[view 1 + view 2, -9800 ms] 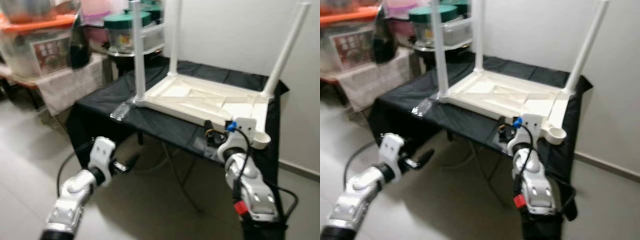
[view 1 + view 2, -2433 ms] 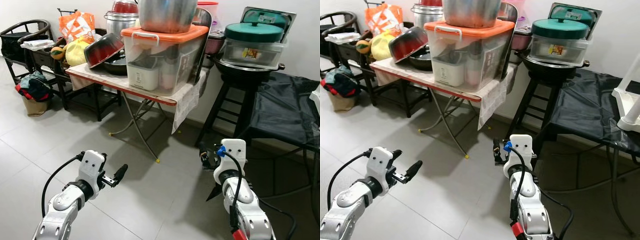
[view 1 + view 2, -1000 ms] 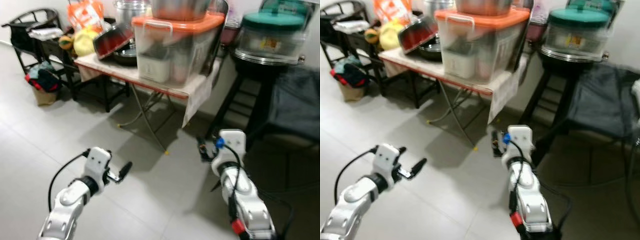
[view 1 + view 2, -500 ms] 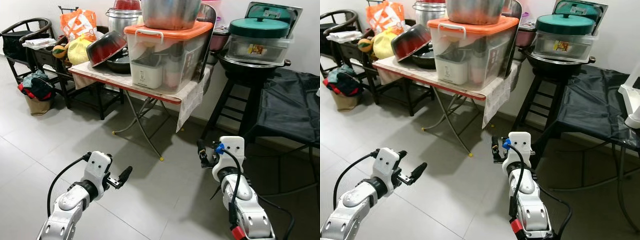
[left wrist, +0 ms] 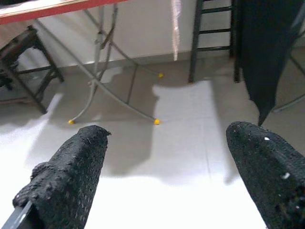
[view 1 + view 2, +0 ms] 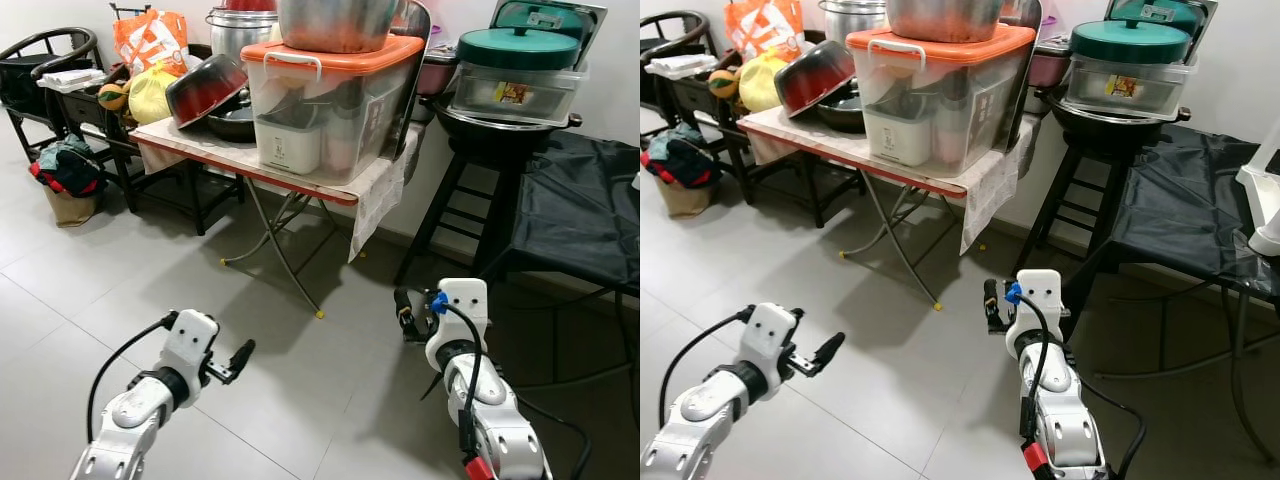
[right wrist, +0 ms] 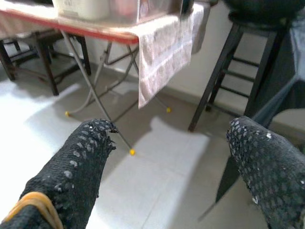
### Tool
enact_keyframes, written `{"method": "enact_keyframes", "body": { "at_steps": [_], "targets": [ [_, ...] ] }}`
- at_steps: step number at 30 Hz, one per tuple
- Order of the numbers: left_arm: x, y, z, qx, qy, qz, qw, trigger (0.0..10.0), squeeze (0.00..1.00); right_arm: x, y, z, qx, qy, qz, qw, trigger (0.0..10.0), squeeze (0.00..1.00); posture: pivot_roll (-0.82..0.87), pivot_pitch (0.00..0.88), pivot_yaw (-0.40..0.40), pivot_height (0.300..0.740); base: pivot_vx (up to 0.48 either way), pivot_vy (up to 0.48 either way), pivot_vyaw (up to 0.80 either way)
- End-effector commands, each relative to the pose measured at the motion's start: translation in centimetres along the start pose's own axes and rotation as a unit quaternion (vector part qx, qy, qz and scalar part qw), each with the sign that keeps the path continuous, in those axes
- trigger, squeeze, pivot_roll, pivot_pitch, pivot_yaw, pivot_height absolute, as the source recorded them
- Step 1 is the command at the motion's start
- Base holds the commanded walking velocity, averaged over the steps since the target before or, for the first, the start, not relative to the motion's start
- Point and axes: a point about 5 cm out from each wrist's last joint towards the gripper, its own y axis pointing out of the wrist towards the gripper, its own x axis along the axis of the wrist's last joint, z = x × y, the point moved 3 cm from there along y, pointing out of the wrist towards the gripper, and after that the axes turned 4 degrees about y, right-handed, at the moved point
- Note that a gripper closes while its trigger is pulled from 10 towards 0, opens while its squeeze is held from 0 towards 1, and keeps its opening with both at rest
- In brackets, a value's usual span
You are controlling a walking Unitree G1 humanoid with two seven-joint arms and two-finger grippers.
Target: Building children table
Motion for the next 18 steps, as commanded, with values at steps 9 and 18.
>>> {"method": "enact_keyframes", "body": {
  "at_steps": [9,18],
  "targets": [
    [-2.0,-1.2,1.0,0.010,0.004,0.051,0.999,10.0,0.00,-0.4,-0.6,-0.1,0.004,0.002,0.017,1.000,10.0,0.00,0.08,0.000,-0.056,0.695,0.000,0.000,0.00],
    [-3.9,-1.7,2.9,0.053,0.025,0.109,0.992,10.0,0.00,-0.6,-0.7,-0.3,0.005,-0.002,0.025,1.000,10.0,0.00,0.08,0.000,-0.054,0.665,0.000,0.000,0.00]
  ]
}}
